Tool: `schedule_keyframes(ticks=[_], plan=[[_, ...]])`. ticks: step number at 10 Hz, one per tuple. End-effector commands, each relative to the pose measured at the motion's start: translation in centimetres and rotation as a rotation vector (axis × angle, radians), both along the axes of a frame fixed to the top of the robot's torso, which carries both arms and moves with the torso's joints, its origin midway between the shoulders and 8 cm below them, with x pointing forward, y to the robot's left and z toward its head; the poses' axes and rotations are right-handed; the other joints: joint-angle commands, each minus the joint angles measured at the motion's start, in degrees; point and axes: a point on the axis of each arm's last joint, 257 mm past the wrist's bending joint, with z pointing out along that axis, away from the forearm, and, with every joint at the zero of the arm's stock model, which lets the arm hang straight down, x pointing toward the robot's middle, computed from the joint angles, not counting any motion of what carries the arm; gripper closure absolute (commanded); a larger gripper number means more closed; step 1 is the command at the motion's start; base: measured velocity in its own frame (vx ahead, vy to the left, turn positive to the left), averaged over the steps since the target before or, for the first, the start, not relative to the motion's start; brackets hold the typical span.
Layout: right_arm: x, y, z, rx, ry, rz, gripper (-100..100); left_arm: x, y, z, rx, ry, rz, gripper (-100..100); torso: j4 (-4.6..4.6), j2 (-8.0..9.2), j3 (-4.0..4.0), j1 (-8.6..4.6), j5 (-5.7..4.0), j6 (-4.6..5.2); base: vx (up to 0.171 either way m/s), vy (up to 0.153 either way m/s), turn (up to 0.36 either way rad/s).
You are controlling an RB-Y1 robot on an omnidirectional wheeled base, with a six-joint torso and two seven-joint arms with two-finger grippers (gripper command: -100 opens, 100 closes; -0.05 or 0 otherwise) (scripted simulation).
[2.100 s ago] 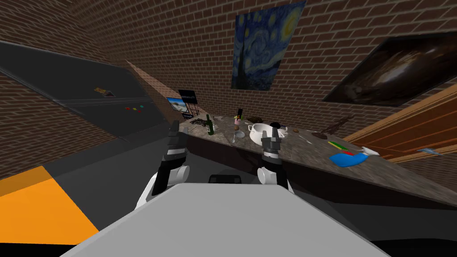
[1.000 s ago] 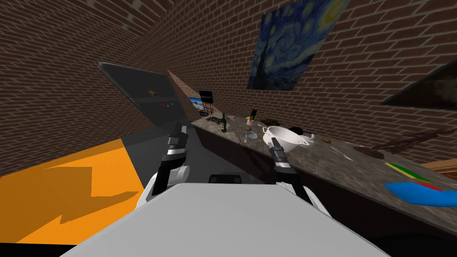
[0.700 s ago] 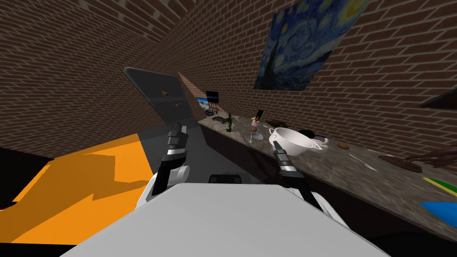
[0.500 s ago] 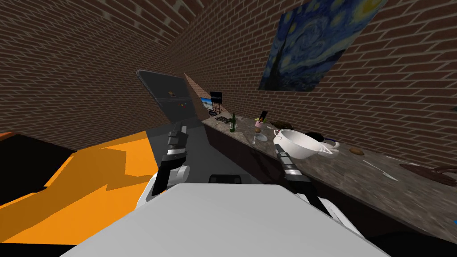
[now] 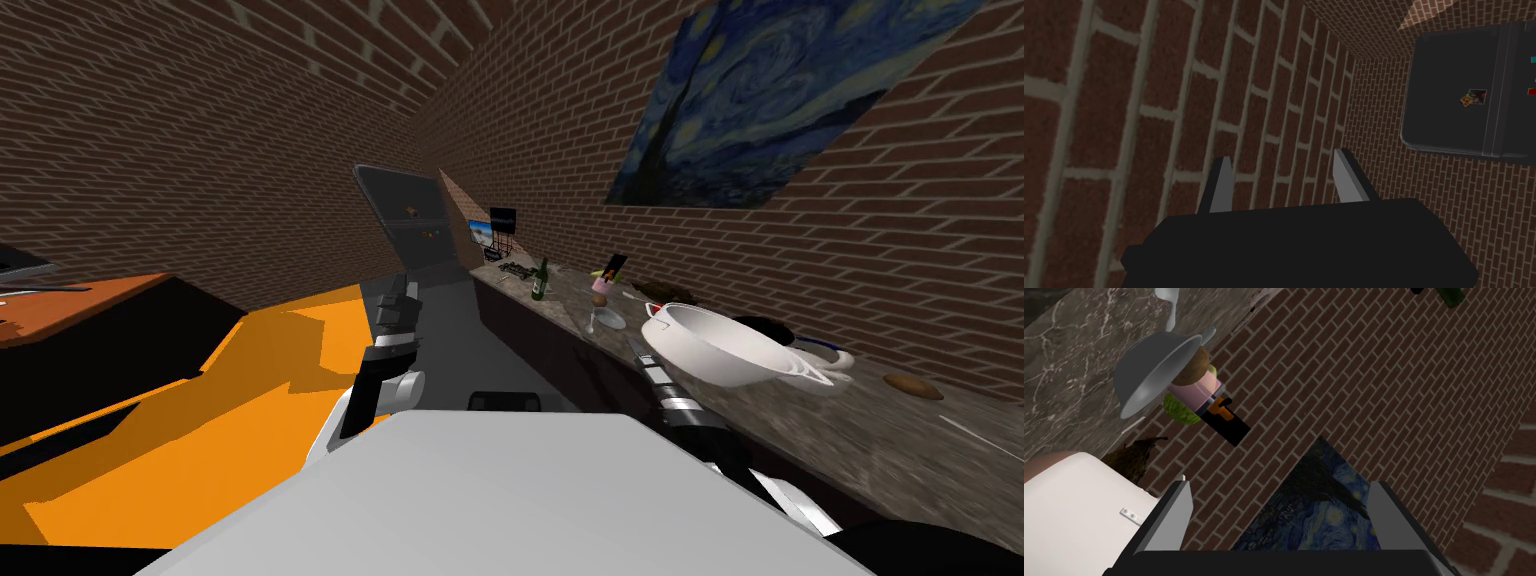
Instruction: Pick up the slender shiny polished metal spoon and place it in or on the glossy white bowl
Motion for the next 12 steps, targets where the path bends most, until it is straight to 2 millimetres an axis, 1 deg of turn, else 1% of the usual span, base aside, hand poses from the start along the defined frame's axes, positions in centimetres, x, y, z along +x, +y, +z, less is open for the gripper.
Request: schedule_keyframes(ticks=[1,2,3,5,8,9,12], plan=[[-1.7,-1.4,-1.3,-0.026,0.062,-0.026,-100,0.0,0.0,0.0,0.0,0.0,0.0,0,0.0,0.0,0.0,0.0,0.0,0.0,0.055,0.039,0.173],[-2.8,-2.4,-2.3,-0.045,0.11,-0.046,-100,0.0,0.0,0.0,0.0,0.0,0.0,0,0.0,-0.02,-0.01,-0.08,-0.02,-0.02,0.078,0.055,0.288],[-3.0,-2.5,-2.5,-0.045,0.115,-0.048,-100,0.0,0.0,0.0,0.0,0.0,0.0,0,-0.01,-0.07,-0.04,-0.04,-0.02,-0.03,0.066,0.04,0.066],[-6.0,-4.6,-4.8,-0.075,0.224,-0.095,-100,0.0,0.0,0.0,0.0,0.0,0.0,0,-0.02,-0.13,-0.07,-0.03,-0.01,-0.02,0.108,0.061,0.211],[-11.1,-7.2,-8.2,-0.103,0.385,-0.167,-100,0.0,0.0,0.0,0.0,0.0,0.0,0,-0.11,-0.51,-0.29,-0.1,-0.03,-0.04,0.187,0.031,0.241],[-11.5,-7.2,-8.3,-0.104,0.394,-0.169,-100,0.0,0.0,0.0,0.0,0.0,0.0,0,-0.12,-0.54,-0.31,-0.18,-0.05,-0.03,0.121,0.008,0.057],[-17.7,-9.3,-11.2,-0.12,0.559,-0.244,-100,0.0,0.0,0.0,0.0,0.0,0.0,0,-0.07,-0.31,-0.18,-0.1,-0.03,-0.02,0.144,0.008,0.207]])
